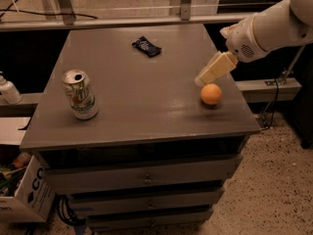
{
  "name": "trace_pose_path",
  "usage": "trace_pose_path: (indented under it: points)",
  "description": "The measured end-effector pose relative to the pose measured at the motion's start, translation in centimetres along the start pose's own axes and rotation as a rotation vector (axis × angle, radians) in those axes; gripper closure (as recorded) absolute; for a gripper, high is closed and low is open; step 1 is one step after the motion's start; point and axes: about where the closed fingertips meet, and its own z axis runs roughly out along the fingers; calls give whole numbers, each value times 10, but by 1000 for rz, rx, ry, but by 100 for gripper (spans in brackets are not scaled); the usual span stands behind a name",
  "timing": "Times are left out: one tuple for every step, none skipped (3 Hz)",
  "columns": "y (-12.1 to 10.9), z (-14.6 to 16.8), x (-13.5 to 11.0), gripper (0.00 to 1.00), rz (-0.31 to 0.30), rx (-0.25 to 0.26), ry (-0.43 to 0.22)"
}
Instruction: Move rxbar blueberry near 7up can
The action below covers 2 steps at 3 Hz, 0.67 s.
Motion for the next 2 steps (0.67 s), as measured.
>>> trace_pose_path:
  points:
    - [-17,30,-17,0,34,32,-57]
    - [-34,65,-40,0,46,28,-97]
